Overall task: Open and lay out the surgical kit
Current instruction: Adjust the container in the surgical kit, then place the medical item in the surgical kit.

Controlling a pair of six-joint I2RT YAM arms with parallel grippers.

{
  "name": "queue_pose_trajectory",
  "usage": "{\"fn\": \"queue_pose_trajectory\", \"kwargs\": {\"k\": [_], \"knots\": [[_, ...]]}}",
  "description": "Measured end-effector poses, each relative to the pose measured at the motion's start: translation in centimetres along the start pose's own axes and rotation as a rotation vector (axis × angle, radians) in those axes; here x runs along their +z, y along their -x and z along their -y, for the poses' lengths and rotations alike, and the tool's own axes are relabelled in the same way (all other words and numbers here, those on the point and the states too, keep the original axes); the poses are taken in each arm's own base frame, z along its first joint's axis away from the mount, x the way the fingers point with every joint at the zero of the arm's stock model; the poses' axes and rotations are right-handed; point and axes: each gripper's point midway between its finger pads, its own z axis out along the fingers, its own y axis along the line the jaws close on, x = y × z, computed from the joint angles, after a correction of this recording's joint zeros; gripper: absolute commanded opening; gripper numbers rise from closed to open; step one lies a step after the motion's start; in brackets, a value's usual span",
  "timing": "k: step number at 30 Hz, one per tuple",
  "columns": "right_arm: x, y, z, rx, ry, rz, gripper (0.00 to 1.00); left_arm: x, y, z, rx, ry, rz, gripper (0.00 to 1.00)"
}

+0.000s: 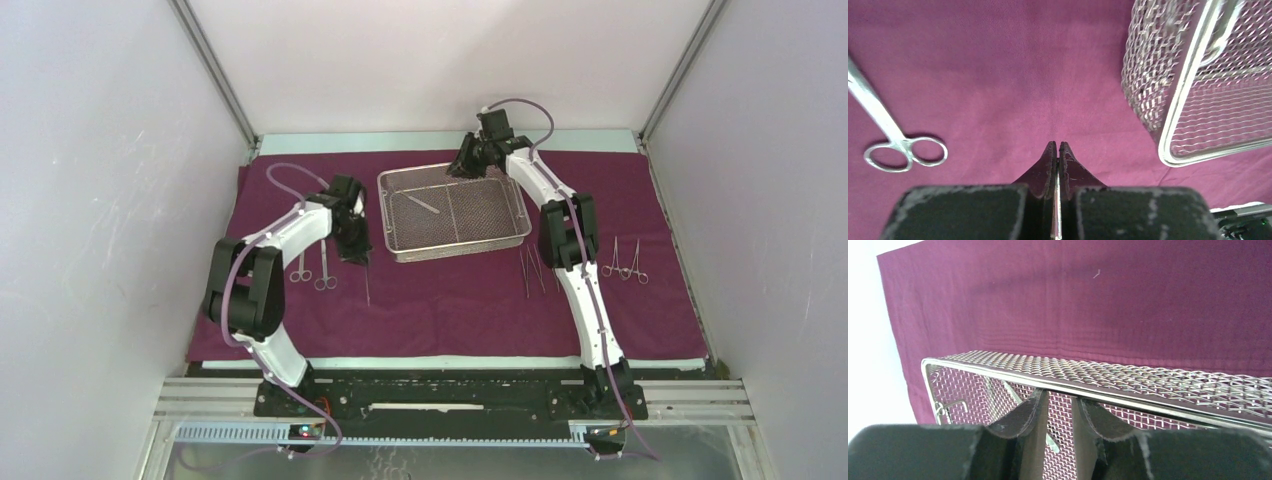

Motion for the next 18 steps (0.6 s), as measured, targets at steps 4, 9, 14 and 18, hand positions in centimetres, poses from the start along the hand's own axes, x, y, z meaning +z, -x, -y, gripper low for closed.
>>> {"fn": "queue_pose_trajectory", "kwargs": {"k": [4,9,14,18], "knots": [[0.1,-0.4,-1.1,-0.008,0.038,-0.004,0.32,1.3,-2.4,0.1,-0.003,0.005,-0.047,0.0],[-1.2,-1.1,-2.7,-0.019,0.066,-0.015,0.32,2.2,-3.5,0.1,-0.005,0.007,-0.057,0.04],[-3.5,-0.5,-5.2,-0.051,0.094,0.011,0.32,2.3,-3.3,-0.3,-0.006,0.029,-0.04,0.04],[-6.0,-0.2,-6.6,-0.08,0.09,0.041,0.32,2.2,-3.0,-1.3,-0.001,0.09,-0.024,0.03]]}}
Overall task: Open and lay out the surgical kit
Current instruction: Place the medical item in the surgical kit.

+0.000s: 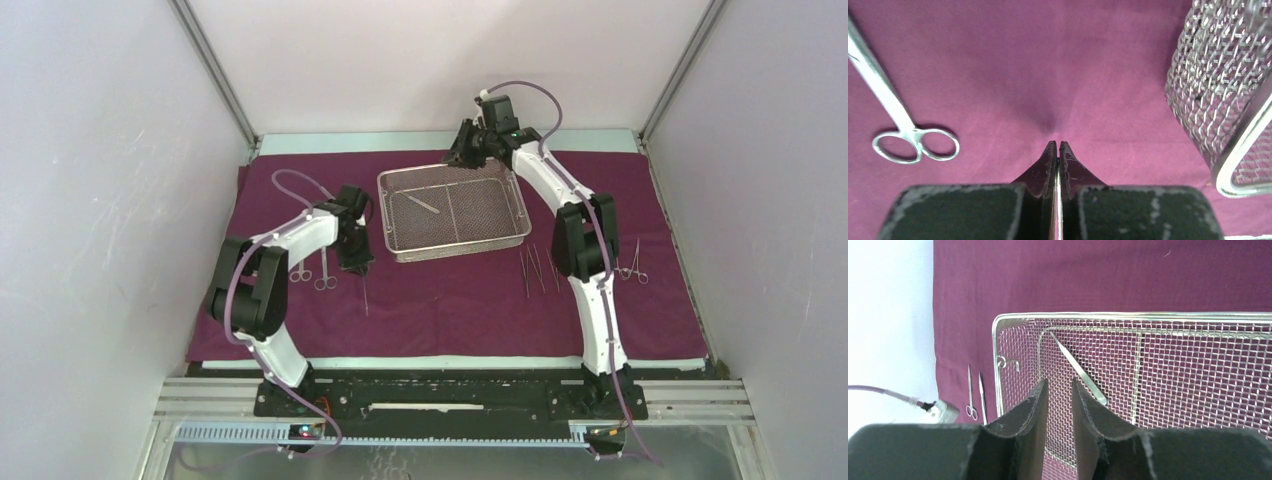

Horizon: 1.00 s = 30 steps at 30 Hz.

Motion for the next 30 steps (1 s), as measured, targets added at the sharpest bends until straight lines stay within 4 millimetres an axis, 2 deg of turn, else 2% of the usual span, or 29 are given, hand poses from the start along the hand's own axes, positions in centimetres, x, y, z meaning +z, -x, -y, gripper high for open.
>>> {"fn": "queue_pose_trajectory", "kwargs": {"k": [2,6,17,23,30], "knots": [[-1.1,0.1,-0.4,-0.012,-0.006,0.01,0.32,-0.1,0.5,-0.5,0.003,0.041,0.002,0.03],[-2.6,-0.4,-0.2,-0.028,-0.036,0.017,0.32,-0.1,3.0,-0.4,0.022,0.087,0.04,0.04],[-3.8,-2.1,1.5,-0.034,-0.096,0.004,0.32,0.2,8.4,-0.6,0.079,0.213,0.102,0.08],[-4.1,-2.5,1.8,-0.035,-0.102,0.001,0.33,0.4,8.5,-1.0,0.1,0.239,0.09,0.19],[-4.1,-2.7,1.6,-0.087,-0.104,-0.01,0.36,0.5,8.1,-0.9,0.101,0.229,0.069,0.21]]}}
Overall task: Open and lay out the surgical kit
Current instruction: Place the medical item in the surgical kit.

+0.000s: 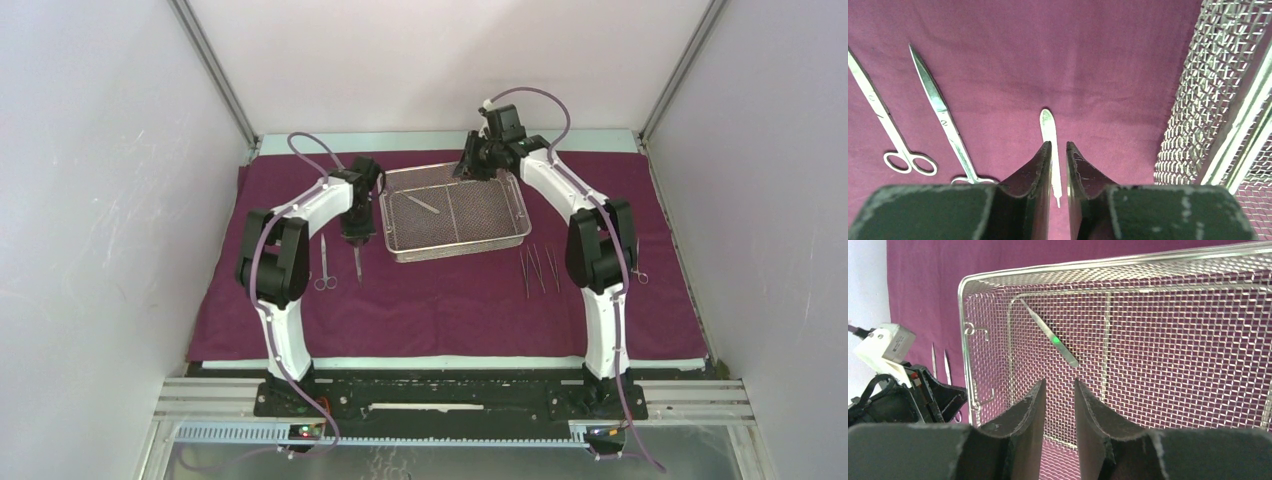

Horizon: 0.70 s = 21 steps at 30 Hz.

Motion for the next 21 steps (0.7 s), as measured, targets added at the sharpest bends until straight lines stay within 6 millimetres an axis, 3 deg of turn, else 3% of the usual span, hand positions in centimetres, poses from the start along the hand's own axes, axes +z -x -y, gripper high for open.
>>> {"fn": "queue_pose_trajectory", "kwargs": {"k": [5,9,15,21], "knots": [[0.3,0.8,-1.9,-0.078,0.032,0.006,0.36,-0.5,0.1,0.7,-0.002,-0.04,-0.01,0.24],[1.9,0.7,-2.9,-0.159,0.046,-0.007,0.36,-1.4,0.9,1.5,-0.03,-0.09,0.0,0.27],[6.0,-2.2,-3.2,-0.308,0.011,-0.091,0.47,-4.5,2.6,1.7,-0.16,-0.243,0.038,0.32],[7.6,-5.4,-1.9,-0.411,-0.05,-0.175,0.51,-7.7,4.7,2.4,-0.22,-0.384,0.103,0.41]]}}
